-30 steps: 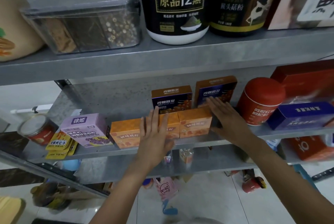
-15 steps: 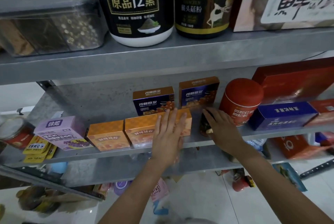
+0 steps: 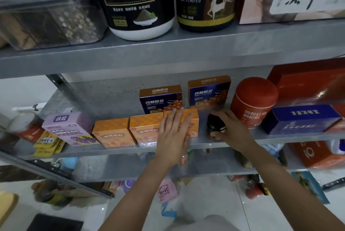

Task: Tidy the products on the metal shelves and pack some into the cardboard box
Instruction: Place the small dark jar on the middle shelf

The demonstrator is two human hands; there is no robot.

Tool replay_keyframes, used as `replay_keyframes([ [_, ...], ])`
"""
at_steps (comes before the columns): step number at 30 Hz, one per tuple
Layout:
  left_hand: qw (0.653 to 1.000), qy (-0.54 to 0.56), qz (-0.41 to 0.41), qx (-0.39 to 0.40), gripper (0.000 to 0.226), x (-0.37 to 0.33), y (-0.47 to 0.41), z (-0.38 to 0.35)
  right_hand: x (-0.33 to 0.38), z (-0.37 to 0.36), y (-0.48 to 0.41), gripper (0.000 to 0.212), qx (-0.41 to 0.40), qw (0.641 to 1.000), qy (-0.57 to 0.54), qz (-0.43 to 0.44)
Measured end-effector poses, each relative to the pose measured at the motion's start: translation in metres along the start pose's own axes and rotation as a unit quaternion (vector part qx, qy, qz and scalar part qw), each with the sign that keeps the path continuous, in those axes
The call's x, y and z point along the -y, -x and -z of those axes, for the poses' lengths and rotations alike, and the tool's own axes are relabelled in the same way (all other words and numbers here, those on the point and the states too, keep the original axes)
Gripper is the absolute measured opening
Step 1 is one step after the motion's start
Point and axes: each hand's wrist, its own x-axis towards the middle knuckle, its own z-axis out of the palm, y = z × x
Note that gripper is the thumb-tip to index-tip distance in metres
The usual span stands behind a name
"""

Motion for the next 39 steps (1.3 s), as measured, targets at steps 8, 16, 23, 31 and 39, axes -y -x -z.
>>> replay_keyframes([
  [8,0.993,0.111,-0.007,0.041,0.054,0.002,-0.008,0.029,0.018,0.023,0.015,0.05,-0.047,0.95,-0.271,-0.149],
  [16,0.637,0.698,0.295,0.14,0.046,-0.058,-0.019,0.08,0.075,0.086,0.033,0.033,0.007,0.898,-0.431,-0.091],
  [23,0.461,0.783,0.348,0.231,0.051,-0.06,-0.017,0.073,0.094,0.079,0.036,0.034,-0.012,0.973,-0.229,0.03],
  [31,0.281,0.845,0.406,0.206,0.045,-0.057,-0.017,0.088,0.091,0.064,0.05,0.122,0.078,0.968,-0.232,0.051],
  [39,0.383,0.812,0.38,0.221,0.053,-0.054,-0.011,0.085,0.102,0.06,0.055,0.105,-0.064,0.965,-0.241,0.08],
])
